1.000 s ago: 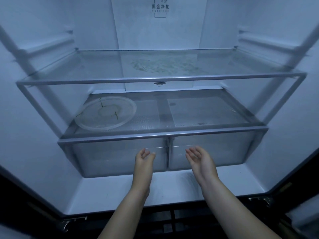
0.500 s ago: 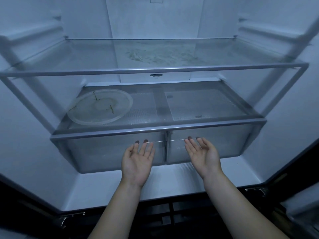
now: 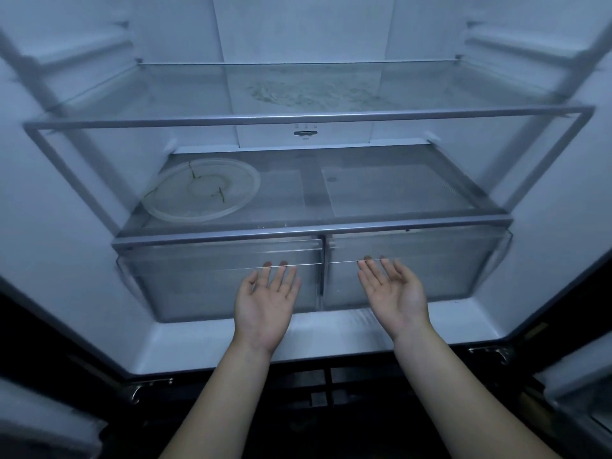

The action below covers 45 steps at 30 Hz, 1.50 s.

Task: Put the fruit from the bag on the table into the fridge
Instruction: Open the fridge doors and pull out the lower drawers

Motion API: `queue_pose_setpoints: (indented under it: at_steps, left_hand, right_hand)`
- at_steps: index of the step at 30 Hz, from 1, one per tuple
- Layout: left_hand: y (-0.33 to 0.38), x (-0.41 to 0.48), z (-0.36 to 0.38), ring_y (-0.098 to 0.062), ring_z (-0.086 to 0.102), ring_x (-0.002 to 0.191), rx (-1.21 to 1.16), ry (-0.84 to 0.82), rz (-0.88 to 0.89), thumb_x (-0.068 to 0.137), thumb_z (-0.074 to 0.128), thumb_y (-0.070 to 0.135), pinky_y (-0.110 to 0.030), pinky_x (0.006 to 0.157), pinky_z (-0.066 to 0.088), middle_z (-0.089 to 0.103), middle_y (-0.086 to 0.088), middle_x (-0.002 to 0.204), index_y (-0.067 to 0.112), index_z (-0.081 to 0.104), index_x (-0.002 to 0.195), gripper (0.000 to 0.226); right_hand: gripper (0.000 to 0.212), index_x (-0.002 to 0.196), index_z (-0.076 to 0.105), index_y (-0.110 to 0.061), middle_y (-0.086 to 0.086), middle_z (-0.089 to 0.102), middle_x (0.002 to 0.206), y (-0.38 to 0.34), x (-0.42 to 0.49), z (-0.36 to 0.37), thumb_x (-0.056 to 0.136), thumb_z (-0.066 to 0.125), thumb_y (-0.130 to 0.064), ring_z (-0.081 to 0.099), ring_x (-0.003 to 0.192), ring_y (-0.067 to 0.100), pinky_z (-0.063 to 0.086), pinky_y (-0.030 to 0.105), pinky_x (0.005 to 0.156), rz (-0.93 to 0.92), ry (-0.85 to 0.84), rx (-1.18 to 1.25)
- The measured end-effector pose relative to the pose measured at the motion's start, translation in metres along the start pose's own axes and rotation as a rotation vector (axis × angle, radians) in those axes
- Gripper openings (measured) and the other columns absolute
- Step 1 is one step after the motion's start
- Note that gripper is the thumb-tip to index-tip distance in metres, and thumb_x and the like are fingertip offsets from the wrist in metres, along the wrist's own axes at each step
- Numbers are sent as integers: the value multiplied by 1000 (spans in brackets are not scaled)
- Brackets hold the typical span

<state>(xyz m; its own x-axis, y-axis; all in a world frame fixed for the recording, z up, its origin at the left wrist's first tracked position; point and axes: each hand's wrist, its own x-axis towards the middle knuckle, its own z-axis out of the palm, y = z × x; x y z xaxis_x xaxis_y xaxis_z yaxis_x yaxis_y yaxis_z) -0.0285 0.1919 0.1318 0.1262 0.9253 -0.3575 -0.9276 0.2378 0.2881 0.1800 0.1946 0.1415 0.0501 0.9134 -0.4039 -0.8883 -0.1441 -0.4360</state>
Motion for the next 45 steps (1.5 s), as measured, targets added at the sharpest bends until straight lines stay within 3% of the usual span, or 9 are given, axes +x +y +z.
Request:
queue_pose_setpoints:
  at_steps: [4,12,45]
  left_hand:
    - [-6,-19,-1,-36,49,124,-18,11,11,94,43,25,-48,96,42,53,-18,133,11,49,131,39]
    - [-24,-61,-13,-35,51,123,7,37,14,93,44,25,-48,106,36,55,-17,132,12,53,123,34]
    - [-60,-140,-39,-37,47,125,12,102,94,94,42,25,-47,104,36,53,-17,133,12,43,138,45]
  right_hand:
    - [13,101,54,-8,23,56,126,-3,-14,-7,94,49,-17,56,117,35,42,40,104,18,-22,2]
    - [12,97,56,-8,22,58,125,-3,-49,-30,92,51,-17,58,116,34,43,41,103,71,-45,-3]
    - [12,104,52,-7,21,58,123,-19,-115,-74,94,49,-14,56,119,34,39,41,107,144,-70,-46]
